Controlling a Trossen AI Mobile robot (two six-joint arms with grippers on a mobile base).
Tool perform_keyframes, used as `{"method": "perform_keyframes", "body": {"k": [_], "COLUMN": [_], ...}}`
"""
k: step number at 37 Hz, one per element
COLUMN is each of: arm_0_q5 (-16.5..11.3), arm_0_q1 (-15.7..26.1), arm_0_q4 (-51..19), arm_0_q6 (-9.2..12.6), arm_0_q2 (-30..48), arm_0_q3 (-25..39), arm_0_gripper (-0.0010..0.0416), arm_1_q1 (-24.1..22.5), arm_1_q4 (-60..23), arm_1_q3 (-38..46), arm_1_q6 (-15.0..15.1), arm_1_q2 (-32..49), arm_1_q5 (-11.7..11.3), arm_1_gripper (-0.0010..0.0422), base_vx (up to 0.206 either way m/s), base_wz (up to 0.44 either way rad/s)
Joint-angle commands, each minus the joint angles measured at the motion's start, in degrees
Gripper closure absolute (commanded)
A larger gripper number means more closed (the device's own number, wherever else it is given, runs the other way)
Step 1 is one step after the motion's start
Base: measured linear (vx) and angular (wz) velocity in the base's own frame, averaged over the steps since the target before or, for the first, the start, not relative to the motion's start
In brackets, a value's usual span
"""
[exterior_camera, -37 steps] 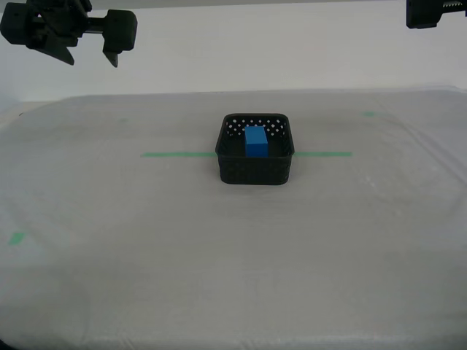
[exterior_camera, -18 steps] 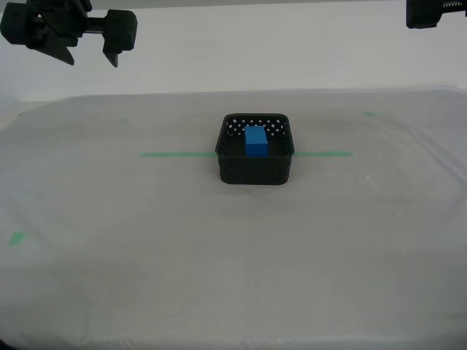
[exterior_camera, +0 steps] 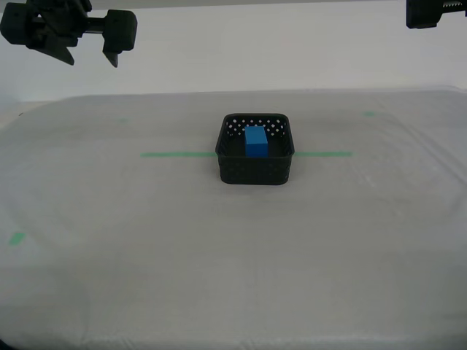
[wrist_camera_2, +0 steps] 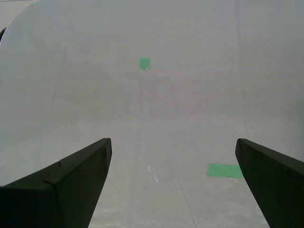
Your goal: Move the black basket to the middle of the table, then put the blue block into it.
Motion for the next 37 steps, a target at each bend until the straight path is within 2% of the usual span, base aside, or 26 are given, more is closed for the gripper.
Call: {"method": "perform_keyframes", "body": {"k": [1,37], "arm_0_q5": [0.02,0.00], "arm_0_q1": [-0.02,-0.02], "arm_0_q4": [0.17,0.17], "arm_0_q6": [-0.02,-0.02], "arm_0_q2": [-0.02,-0.02], "arm_0_q3": [0.04,0.04], "arm_0_gripper": [0.0016,0.0017], "arm_1_q1": [0.02,0.02], "arm_1_q4": [0.00,0.00], "arm_1_q3": [0.02,0.02], "arm_1_q6": [0.13,0.13], "arm_1_q2": [0.00,0.00], "arm_1_q5": [-0.02,-0.02], "arm_1_gripper": [0.0055,0.0055], "base_vx": [0.000,0.000], "base_wz": [0.000,0.000]}}
